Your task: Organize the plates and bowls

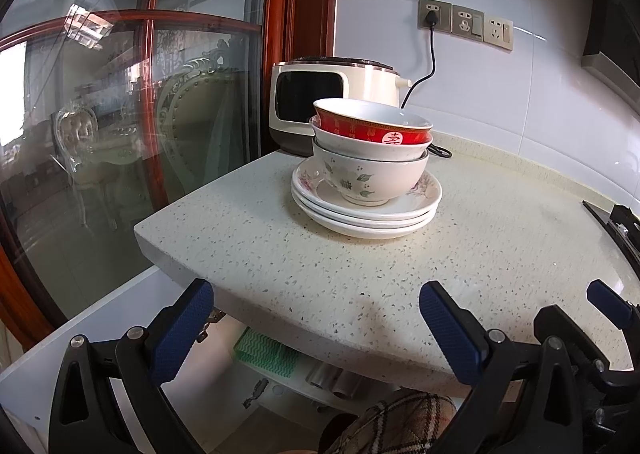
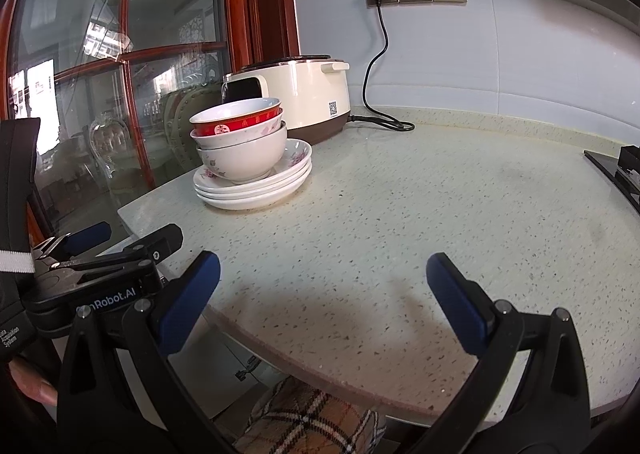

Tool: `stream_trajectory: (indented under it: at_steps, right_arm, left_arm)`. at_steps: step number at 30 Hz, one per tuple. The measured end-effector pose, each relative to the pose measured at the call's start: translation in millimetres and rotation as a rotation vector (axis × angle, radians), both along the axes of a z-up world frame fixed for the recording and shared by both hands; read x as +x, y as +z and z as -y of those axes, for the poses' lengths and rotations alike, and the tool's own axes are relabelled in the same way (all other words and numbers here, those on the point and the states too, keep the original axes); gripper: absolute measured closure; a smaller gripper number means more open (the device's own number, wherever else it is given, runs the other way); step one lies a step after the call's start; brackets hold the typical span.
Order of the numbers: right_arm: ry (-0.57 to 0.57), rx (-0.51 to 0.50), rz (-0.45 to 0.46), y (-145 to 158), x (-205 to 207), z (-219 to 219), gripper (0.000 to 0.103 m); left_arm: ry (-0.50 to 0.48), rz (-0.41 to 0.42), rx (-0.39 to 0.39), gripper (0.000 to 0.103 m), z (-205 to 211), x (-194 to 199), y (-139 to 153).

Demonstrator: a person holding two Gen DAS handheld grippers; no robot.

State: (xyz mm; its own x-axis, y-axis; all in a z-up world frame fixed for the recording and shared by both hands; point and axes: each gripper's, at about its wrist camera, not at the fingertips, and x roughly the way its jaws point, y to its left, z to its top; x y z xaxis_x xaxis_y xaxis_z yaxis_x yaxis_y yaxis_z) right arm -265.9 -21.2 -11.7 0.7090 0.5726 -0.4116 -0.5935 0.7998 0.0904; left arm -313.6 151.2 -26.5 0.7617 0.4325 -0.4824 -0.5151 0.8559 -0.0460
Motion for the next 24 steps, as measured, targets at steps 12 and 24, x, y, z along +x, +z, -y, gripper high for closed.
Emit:
stream_trajectory:
  at_steps: [12,24]
  right_arm:
    - [-0.001,-0.001,-0.001,-0.7,-0.3,-0.2,0.000]
    - [0.001,-0.001,-0.004,-2.3,-0.4,0.1,0.000]
  left_arm:
    - [0.002,-0.001,0.011,0.000,0.4,-2.1,-1.3]
    - [-0.001,0.005,0.023,0.000,5.8,-1.9,0.3]
